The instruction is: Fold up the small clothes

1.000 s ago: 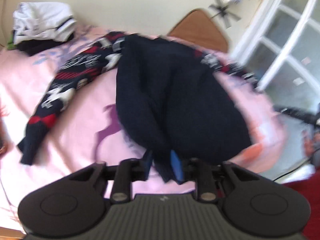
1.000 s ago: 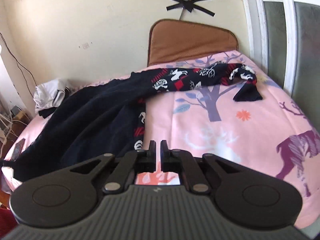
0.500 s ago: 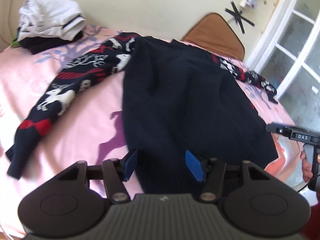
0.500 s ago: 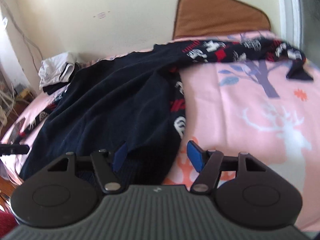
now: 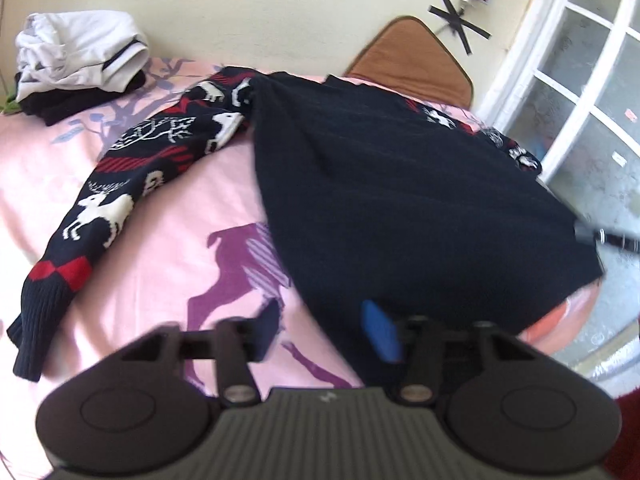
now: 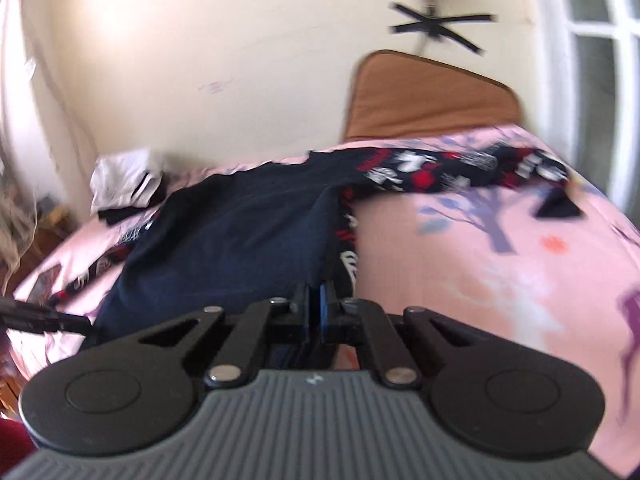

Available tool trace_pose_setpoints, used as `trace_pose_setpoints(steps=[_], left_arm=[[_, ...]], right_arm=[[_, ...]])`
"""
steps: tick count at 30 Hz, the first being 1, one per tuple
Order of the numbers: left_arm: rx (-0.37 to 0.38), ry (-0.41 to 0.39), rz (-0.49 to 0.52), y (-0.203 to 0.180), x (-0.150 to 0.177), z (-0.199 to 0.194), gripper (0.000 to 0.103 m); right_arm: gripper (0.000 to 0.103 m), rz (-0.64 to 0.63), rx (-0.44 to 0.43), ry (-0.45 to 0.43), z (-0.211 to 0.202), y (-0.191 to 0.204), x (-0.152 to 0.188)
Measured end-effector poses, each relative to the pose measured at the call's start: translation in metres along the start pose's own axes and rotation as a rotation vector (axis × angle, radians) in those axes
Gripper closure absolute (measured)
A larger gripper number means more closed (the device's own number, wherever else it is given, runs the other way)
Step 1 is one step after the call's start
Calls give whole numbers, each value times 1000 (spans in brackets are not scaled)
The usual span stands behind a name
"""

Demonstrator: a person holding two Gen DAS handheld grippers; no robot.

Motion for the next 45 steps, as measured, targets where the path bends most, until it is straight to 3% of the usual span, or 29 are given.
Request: trace_pose_setpoints(steps=[3, 5, 7, 8, 10, 11, 12, 13, 14, 15, 17, 19, 21, 23, 25, 27, 30, 32, 36, 40, 45], left_arm=[[19, 32, -46, 3, 1, 11, 50], [45, 32, -51, 0, 0, 12, 47], [76, 48, -46, -7, 2, 15, 54], [82, 58, -40, -10, 4, 17, 58], [62, 62, -17, -13, 8, 20, 91], [42, 61, -3, -15, 10, 21, 93], [41, 55, -2, -16, 10, 20, 93], [44, 50, -5, -17, 10, 18, 94], [47, 45, -9, -17, 9, 13, 94], [54, 35, -14, -17, 8, 6, 94], [71, -9, -15, -19, 3, -16, 94], [68, -38, -14, -18, 2, -34, 94], [59, -17, -31, -13, 7, -30, 94], [2, 37, -60, -2, 15, -12, 95], [-12, 61, -95, 6, 21, -4, 95], [22, 23, -110, 11, 18, -13, 89], [28, -71, -111, 20, 8, -33, 77], [32, -111, -125, 27, 3, -44, 77], [5, -186, -154, 47, -2, -67, 72], [-42, -259, -202, 70, 1, -92, 68], [-100, -331, -279, 106, 9, -119, 66]], right_arm=[[98, 120, -22, 125, 18, -13, 37], [98, 170, -37, 141, 27, -14, 46], [97, 176, -40, 126, 30, -16, 43], [90, 175, -46, 116, 30, -18, 41], [58, 180, -49, 96, 31, -17, 38], [28, 177, -59, 92, 32, -14, 39], [29, 158, -74, 93, 36, -7, 40], [38, 122, -87, 123, 42, -1, 44], [84, 87, -87, 161, 46, -1, 46], [91, 85, -94, 172, 46, -2, 43], [92, 108, -131, 142, 36, -4, 30], [92, 78, -105, 114, 24, -10, 20], [92, 71, -80, 165, 27, -17, 27], [89, 74, -82, 246, 43, -19, 43], [78, 26, -64, 251, 44, -18, 37], [56, -29, 3, 168, 35, -23, 12], [52, -104, 36, 60, 24, -16, -24], [52, -158, 3, 20, 29, -1, -44], [52, -352, -159, -10, 53, 62, -69], [52, -754, -323, -65, 85, 164, -74], [51, -1188, -517, -93, 132, 279, -51]])
Point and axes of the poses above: each gripper's, at about its wrist camera, not at the fingertips, and z roughly the way its jaws point, y to its left, x to its underside, the point moved 9 cm from there along z, roughly the way its jaws point, and after that the axes turned 8 degrees about -z, right-handed, at the moved point
